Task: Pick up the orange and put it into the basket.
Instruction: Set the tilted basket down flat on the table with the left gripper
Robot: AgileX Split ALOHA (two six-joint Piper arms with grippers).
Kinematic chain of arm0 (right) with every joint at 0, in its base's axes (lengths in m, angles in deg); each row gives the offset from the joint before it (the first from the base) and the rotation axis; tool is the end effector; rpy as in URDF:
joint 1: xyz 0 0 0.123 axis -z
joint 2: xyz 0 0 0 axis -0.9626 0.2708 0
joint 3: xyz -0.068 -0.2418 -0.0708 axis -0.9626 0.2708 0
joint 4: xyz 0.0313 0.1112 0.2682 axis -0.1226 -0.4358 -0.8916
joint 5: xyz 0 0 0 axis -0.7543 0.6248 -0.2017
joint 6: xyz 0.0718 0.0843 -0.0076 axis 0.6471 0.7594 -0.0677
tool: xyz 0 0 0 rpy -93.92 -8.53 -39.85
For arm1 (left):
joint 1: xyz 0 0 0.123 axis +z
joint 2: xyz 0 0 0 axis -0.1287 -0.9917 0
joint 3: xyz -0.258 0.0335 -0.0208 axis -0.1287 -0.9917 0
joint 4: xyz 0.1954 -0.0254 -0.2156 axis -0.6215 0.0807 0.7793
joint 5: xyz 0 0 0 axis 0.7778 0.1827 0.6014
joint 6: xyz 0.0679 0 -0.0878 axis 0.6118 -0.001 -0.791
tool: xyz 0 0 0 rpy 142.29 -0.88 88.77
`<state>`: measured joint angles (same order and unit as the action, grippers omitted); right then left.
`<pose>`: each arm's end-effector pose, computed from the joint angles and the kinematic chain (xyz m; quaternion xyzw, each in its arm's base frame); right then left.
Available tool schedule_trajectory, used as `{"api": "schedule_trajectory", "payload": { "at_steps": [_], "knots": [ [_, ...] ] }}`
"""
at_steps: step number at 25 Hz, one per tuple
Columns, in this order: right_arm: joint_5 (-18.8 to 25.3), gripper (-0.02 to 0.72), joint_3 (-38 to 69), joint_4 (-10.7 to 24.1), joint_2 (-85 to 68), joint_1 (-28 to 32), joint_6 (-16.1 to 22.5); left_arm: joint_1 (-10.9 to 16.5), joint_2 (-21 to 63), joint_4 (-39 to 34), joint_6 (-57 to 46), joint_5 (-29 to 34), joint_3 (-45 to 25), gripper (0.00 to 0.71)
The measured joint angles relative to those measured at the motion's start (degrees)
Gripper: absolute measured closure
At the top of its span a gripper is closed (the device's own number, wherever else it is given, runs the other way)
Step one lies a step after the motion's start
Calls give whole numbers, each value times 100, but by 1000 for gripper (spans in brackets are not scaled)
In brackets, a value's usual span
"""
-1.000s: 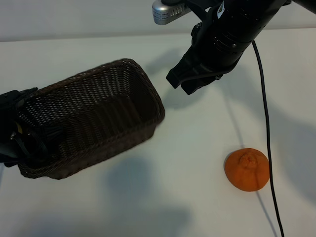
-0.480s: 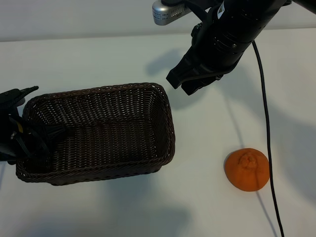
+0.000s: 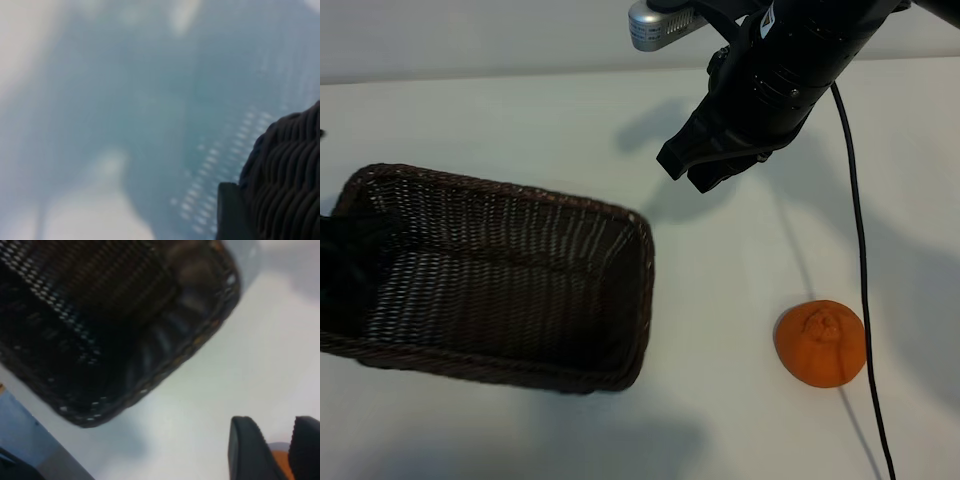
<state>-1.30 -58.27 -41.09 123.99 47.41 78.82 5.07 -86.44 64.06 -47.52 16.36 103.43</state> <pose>0.3541 0.2087 0.2743 -0.2680 0.9410 0.1498 0.1424 0.2781 -0.0046 0.1420 -0.2084 0.9301 -0.0473 0.2986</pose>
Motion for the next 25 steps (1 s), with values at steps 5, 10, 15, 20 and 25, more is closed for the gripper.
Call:
{"api": "schedule_trajectory", "payload": {
  "at_steps": [5, 10, 15, 20, 25],
  "knots": [
    [0, 463, 0, 0, 0, 0, 0, 510, 463, 1228, 1459, 165, -5, 299],
    [0, 463, 0, 0, 0, 0, 0, 755, 516, 2908, 3216, 211, -5, 299],
    [14, 463, 0, -4, 0, 0, 0, 800, 516, 4106, 4172, 194, -5, 299],
    [14, 463, 0, -4, 0, 0, 0, 808, 516, 4265, 4350, 166, -5, 299],
    [19, 463, 0, -4, 0, 0, 4, 808, 516, 4305, 4354, 106, -5, 299]
  ]
}}
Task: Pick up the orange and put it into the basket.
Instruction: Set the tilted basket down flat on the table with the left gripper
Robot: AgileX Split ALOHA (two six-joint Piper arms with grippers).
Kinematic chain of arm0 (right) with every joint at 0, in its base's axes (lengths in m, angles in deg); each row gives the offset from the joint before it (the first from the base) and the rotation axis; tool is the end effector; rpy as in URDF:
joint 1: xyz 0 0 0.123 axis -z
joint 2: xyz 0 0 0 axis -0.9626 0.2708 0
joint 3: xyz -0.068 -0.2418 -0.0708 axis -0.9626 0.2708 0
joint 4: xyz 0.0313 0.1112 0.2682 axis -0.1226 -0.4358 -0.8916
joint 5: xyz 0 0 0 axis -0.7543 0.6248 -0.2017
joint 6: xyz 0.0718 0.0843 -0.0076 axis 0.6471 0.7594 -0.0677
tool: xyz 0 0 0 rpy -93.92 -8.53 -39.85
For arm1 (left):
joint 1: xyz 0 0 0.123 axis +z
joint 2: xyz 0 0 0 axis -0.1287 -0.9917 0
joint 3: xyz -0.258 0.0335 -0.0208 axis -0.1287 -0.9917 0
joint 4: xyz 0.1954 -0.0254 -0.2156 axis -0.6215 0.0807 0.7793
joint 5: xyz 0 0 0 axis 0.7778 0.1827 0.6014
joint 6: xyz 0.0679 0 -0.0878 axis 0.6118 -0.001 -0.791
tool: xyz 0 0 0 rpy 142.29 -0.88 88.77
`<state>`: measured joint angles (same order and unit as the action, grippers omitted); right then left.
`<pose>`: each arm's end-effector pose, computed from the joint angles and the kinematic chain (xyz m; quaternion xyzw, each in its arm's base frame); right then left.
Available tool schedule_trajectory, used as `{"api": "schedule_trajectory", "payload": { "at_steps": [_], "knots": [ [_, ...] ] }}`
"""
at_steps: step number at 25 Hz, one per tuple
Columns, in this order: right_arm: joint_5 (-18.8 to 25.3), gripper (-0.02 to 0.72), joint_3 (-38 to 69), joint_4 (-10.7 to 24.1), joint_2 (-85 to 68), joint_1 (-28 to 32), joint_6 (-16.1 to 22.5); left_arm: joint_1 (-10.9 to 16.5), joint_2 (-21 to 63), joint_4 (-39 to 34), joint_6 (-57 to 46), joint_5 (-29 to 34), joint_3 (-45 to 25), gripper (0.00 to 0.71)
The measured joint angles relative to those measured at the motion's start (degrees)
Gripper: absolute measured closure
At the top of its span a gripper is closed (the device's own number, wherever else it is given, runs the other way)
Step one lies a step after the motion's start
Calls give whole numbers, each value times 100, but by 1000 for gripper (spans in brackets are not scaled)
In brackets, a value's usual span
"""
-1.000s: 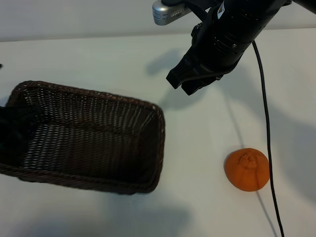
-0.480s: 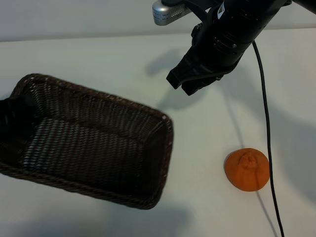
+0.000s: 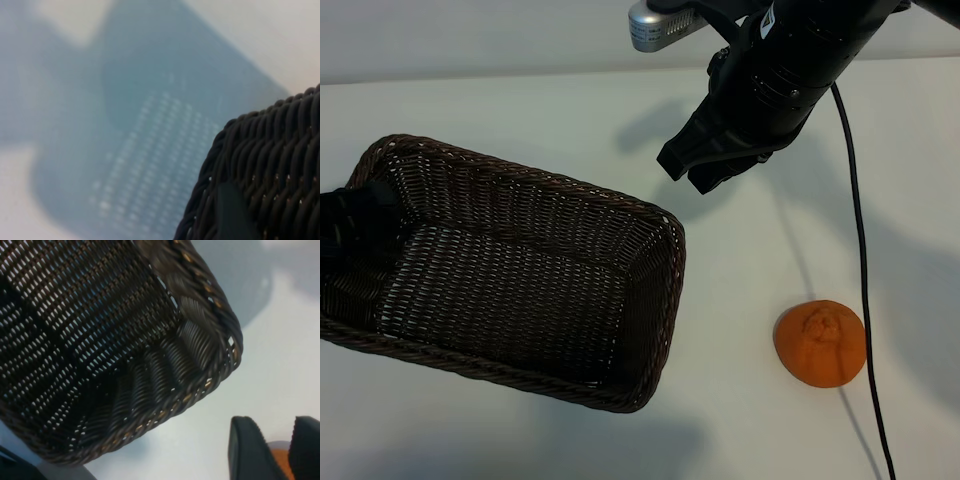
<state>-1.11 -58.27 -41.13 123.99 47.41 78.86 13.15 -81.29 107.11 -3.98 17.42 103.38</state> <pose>0.3537 0.2086 0.2742 -0.2678 0.9413 0.1499 0.1407 0.2775 0.0048 0.1708 -0.1974 0.9074 -0.1510 0.3389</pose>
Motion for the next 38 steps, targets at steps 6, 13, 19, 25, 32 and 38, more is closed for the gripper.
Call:
{"api": "schedule_trajectory", "payload": {
  "at_steps": [6, 13, 19, 25, 32, 38],
  "knots": [
    [0, 463, 0, 0, 0, 0, 0, 4, 0, 320, 199, -130, 0, 299],
    [7, 463, 0, 0, 0, 0, 0, 4, 0, 1331, 1128, -141, 0, 299],
    [9, 463, 0, 0, 0, 0, 0, 4, -193, 1872, 1484, -286, 0, 299],
    [40, 463, 0, 0, 0, 0, 0, 4, -340, 1987, 1578, -567, 0, 299],
    [40, 463, 0, 0, 0, 0, 0, 4, -471, 2263, 1781, -743, 0, 299],
    [44, 463, 0, 0, 0, 0, -6, 4, -1035, 3903, 3333, -786, 6, 299]
  ]
}}
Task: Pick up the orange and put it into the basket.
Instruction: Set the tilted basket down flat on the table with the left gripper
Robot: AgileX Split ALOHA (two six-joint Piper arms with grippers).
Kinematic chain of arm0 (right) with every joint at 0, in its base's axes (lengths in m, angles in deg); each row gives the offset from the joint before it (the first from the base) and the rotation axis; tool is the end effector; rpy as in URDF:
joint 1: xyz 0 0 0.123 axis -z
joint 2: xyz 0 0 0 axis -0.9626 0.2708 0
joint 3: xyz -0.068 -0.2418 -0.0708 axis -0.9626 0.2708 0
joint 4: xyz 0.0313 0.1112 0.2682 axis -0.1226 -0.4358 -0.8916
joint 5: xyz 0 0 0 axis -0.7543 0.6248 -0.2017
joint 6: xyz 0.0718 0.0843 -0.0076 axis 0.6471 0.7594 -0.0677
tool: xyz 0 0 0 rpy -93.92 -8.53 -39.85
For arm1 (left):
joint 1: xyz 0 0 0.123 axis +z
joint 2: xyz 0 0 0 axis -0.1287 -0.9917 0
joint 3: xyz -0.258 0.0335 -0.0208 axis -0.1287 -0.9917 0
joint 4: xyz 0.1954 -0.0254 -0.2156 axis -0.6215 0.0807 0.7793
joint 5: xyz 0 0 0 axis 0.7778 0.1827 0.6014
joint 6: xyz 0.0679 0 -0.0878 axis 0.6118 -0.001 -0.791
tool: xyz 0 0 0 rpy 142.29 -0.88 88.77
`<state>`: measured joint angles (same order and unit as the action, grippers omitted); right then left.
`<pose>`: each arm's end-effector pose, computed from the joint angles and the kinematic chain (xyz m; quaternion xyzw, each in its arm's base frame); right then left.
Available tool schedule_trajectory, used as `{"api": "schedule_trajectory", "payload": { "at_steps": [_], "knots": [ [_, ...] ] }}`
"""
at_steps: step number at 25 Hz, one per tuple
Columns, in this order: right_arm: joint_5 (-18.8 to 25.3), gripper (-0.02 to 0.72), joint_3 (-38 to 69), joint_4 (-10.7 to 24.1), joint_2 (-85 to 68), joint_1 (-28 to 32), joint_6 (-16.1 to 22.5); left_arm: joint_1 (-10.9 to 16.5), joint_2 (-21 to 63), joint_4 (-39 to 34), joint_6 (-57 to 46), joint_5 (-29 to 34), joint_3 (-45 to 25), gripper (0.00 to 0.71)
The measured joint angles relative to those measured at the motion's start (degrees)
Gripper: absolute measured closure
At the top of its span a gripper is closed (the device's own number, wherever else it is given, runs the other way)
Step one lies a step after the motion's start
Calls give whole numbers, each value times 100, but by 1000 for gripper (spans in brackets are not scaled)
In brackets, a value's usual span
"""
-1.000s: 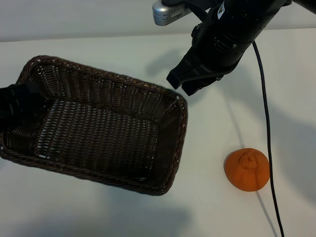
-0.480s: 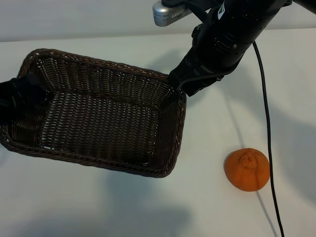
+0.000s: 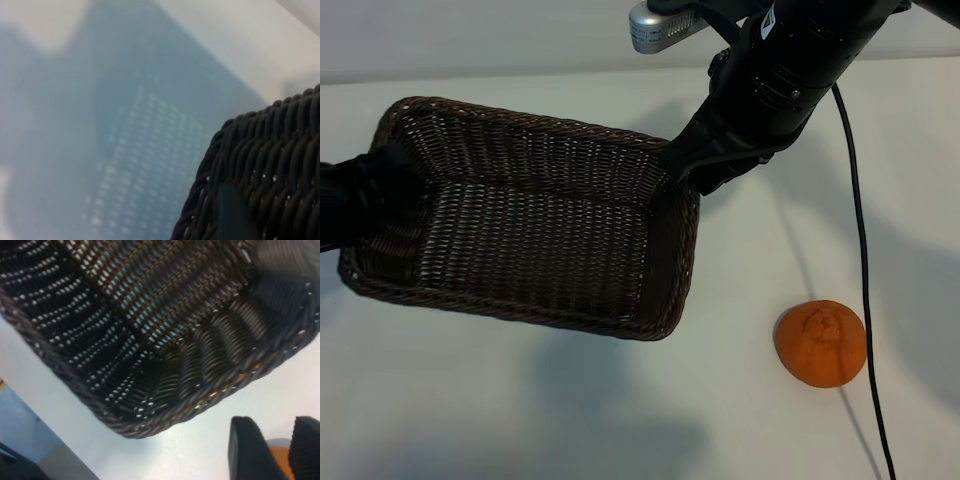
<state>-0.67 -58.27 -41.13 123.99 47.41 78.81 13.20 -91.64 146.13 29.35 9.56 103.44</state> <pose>0.3530 0.2083 0.2739 -0.2689 0.9416 0.1493 0.1370 0.3026 0.0045 0.1383 -0.2410 0.8821 -0.1895 0.3577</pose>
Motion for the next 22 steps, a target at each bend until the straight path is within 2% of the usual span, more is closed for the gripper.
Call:
{"api": "schedule_trajectory", "payload": {
  "at_steps": [3, 5, 7, 12, 22],
  "knots": [
    [0, 463, 0, 0, 0, 0, 0, 0, -274, 1220, 1141, 1, 122, 299],
    [0, 463, 0, 0, 0, 0, 0, 0, -513, 2059, 1840, 185, 231, 299],
    [0, 463, 0, 0, 0, 0, 0, 6, -767, 2606, 2274, 411, 327, 299],
    [0, 462, 0, 0, 0, 0, 6, 6, -1278, 2769, 2340, 561, 498, 299],
    [0, 462, 0, 0, 0, 0, -4, 6, -1312, 2798, 2122, 443, 515, 299]
  ]
}}
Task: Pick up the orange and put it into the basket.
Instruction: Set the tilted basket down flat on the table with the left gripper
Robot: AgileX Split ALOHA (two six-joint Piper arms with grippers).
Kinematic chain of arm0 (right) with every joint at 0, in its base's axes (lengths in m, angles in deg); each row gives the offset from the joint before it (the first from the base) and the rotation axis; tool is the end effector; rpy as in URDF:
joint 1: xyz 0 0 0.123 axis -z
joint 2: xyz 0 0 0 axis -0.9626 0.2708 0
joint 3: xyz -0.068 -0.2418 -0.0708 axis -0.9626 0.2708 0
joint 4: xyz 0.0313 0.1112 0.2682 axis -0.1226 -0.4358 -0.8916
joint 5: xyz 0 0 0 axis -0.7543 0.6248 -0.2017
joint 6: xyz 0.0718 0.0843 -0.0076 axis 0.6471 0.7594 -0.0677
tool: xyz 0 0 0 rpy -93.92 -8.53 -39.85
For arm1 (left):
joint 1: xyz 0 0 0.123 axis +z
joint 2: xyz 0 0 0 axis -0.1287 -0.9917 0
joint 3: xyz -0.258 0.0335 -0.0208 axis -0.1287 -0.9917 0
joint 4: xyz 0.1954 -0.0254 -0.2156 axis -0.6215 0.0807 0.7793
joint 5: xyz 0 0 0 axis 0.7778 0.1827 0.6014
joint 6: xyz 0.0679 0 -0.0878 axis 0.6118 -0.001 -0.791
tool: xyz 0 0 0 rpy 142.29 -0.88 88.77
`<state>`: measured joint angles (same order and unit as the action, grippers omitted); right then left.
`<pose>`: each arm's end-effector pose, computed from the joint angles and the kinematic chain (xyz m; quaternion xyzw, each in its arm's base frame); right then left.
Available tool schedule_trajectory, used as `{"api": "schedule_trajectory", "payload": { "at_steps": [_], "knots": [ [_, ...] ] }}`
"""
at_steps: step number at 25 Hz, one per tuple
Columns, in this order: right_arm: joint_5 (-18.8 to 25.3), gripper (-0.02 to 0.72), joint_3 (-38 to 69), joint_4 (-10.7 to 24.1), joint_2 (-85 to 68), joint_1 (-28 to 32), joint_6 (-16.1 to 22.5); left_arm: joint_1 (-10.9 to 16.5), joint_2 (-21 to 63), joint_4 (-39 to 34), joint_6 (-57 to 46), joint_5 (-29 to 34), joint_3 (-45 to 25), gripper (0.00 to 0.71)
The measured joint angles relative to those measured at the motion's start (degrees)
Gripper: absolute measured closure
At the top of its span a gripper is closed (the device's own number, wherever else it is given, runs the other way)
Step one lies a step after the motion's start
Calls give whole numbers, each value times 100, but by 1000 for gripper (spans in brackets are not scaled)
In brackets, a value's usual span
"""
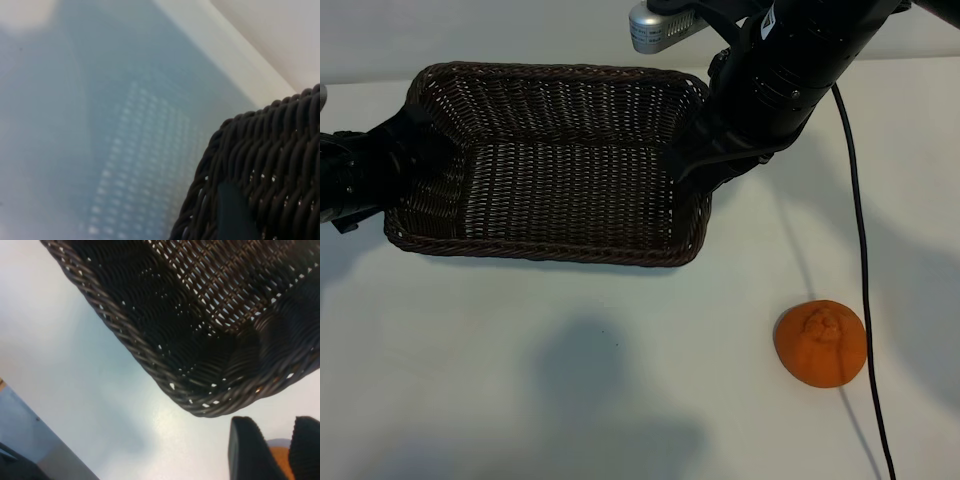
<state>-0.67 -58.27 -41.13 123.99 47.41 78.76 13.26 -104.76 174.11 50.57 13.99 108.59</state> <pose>0.3530 0.2083 0.2739 -0.2693 0.9415 0.1493 0.1371 0.3350 -0.0008 0.1049 -0.2844 0.8649 -0.2490 0.3303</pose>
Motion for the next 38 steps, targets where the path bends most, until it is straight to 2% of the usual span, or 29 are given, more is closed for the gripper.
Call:
{"api": "schedule_trajectory", "payload": {
  "at_steps": [8, 15, 38],
  "knots": [
    [0, 462, 0, 0, 0, 0, 0, 0, 0, 5, -48, -236, -23, 299],
    [14, 462, 0, 0, 0, 0, 4, 0, -199, 5, -65, -241, -240, 299],
    [82, 462, 0, 0, 0, 0, -1, 0, -290, 22, -67, -459, -266, 299]
  ]
}}
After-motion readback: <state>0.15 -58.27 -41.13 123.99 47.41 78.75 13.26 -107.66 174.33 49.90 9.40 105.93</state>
